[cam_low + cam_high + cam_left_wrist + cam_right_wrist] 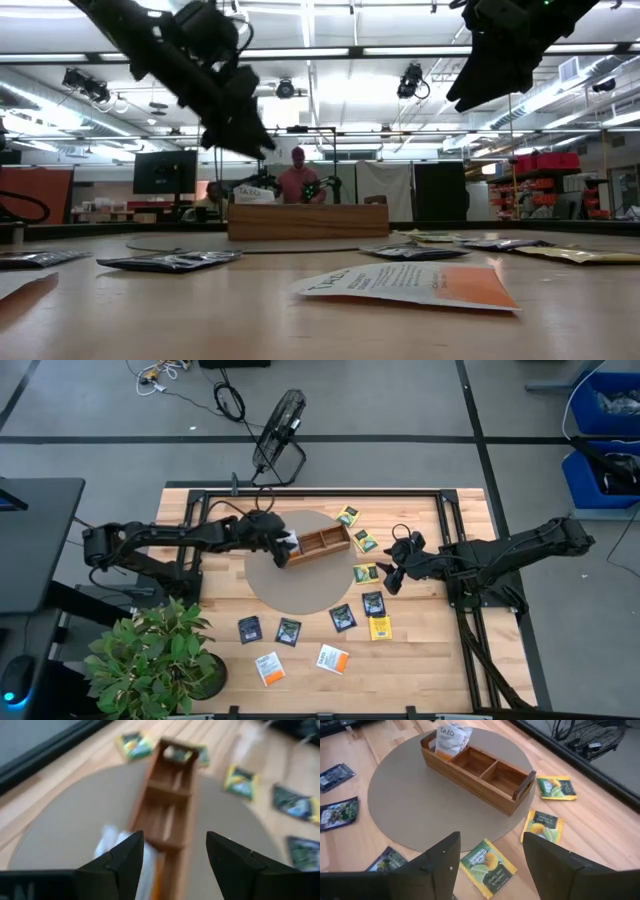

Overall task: Pick & Place Tea
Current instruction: Put the white tea bag into the left section of the wooden organizer

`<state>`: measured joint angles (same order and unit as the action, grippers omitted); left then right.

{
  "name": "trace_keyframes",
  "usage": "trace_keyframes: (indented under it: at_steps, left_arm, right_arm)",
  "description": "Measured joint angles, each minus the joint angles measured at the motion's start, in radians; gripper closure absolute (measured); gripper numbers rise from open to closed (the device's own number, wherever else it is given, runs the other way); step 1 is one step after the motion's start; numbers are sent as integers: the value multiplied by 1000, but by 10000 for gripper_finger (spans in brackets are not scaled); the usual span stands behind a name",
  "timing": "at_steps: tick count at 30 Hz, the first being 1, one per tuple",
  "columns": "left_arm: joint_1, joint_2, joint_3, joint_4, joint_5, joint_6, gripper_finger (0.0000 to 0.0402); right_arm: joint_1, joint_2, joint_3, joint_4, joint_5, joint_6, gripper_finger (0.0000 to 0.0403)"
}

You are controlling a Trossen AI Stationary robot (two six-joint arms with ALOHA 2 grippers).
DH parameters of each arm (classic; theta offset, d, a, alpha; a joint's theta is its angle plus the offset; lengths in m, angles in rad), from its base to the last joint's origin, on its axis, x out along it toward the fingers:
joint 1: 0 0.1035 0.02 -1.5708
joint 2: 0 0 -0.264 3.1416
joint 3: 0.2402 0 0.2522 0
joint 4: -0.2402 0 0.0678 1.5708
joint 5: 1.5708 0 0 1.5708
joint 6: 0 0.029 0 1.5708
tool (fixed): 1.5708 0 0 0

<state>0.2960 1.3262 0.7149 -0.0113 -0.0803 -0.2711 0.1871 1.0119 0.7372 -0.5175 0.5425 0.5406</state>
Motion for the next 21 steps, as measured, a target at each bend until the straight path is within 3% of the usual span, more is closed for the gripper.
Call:
trace_keyframes:
  at_steps: [6,11,17,21]
  left_arm:
    - [-76,0,69,1,7,3,185]
    - [-139,0,110,2,95,-42,186]
    - [-214,0,119,1,104,-86,186]
    - [-265,10,119,6,163,-107,186]
  right_arm:
    - [0,0,0,0,-11,0,179]
    - [0,0,0,0,-12,0,179]
    - [0,0,0,9,-12,0,179]
    - [0,0,0,9,-12,0,179]
